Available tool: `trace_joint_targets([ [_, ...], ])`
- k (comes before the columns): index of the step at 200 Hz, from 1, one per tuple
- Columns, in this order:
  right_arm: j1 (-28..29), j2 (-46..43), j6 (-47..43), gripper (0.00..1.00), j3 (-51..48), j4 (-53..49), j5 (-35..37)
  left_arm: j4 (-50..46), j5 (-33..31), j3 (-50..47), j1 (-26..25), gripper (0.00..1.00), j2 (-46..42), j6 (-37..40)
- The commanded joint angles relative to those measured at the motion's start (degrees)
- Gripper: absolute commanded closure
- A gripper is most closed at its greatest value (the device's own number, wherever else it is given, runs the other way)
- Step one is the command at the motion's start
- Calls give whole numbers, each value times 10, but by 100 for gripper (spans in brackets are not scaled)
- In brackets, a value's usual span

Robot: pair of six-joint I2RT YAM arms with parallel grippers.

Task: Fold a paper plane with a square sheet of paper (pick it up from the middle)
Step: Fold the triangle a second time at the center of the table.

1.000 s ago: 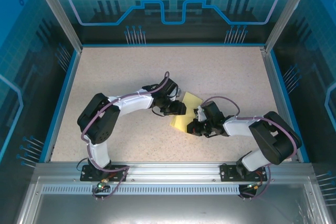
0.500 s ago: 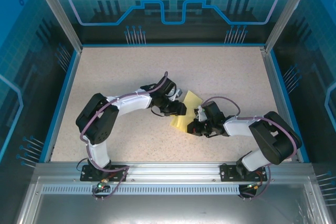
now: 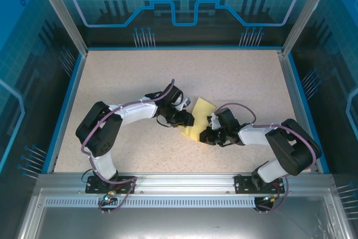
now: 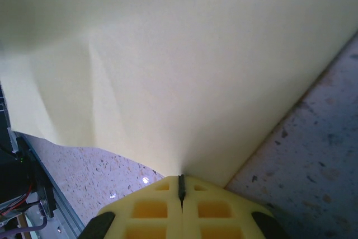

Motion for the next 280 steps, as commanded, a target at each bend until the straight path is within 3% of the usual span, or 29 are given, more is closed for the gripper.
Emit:
trace_joint_targets([
  [1, -12, 5, -12, 98, -15, -50, 28, 8, 21, -15, 3, 63, -22, -6],
  [114, -13, -3, -15, 99, -17, -54, 31, -22, 13, -34, 1, 95, -38, -17],
  [211, -30, -46, -30, 96, 26, -92, 32, -78, -11, 24, 1, 97, 2, 2],
  [280, -52, -19, -38, 95, 61, -76, 29, -117, -19, 64, 0, 96, 32, 10],
])
